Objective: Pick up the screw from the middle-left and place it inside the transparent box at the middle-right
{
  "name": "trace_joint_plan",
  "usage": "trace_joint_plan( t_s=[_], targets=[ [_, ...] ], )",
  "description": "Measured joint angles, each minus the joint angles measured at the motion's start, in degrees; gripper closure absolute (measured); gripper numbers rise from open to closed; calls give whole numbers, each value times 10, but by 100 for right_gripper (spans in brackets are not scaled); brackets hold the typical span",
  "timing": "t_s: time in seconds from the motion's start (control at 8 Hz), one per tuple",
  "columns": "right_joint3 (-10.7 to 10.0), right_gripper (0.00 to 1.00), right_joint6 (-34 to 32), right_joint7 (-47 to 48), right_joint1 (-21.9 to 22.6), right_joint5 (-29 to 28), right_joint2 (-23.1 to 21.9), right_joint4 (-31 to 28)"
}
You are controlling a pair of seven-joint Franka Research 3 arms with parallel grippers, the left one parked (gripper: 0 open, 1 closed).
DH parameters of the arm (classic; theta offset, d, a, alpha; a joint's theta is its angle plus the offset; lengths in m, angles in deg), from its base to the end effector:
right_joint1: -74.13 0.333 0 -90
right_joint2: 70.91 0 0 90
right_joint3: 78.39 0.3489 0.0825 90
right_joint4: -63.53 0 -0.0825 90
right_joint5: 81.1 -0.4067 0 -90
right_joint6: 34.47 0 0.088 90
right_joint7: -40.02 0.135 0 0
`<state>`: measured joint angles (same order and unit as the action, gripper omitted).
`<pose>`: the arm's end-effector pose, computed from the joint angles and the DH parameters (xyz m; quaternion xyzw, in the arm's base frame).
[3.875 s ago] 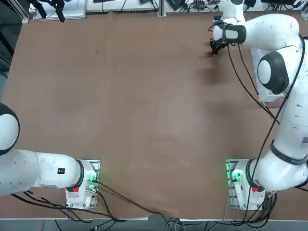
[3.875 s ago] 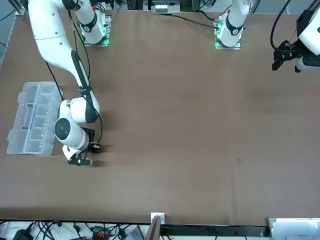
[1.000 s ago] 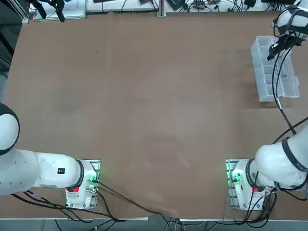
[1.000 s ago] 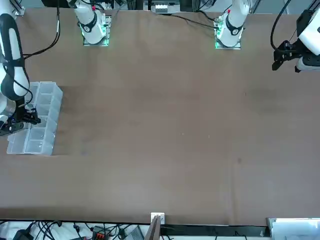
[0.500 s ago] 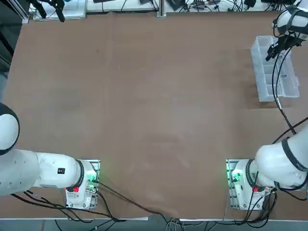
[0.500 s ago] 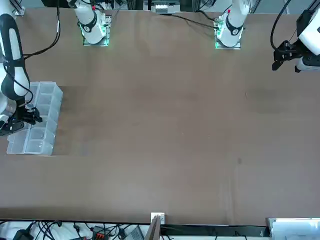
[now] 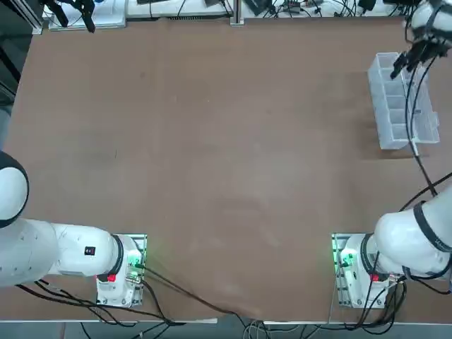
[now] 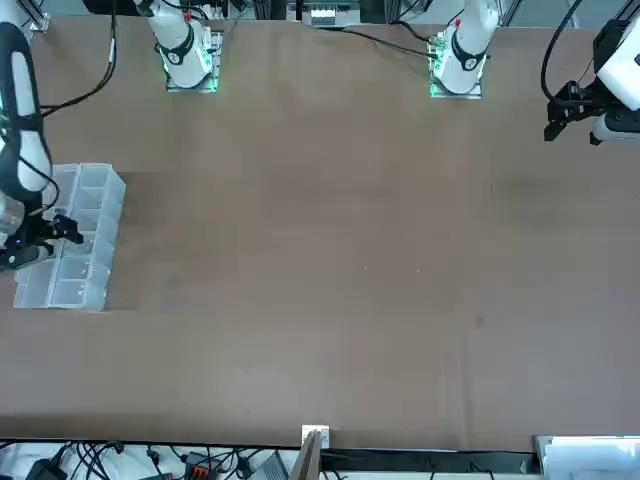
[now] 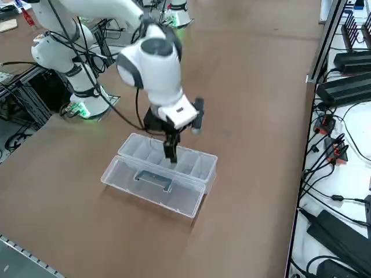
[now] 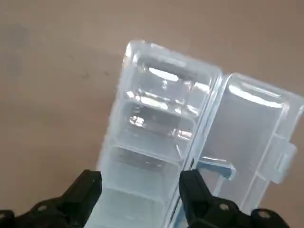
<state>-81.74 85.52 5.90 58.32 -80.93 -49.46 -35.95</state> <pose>0.6446 -0.2208 0.3533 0.9910 0.1328 -0.0124 0.0072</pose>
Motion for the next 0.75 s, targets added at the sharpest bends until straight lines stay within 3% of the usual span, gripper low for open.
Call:
trace_joint_plan(
  t_s=[0.38, 0.75],
  targets=[
    [18, 0, -148, 94, 45, -1, -61, 108],
    [19, 0, -221, 189, 91, 0, -130, 119]
  ],
)
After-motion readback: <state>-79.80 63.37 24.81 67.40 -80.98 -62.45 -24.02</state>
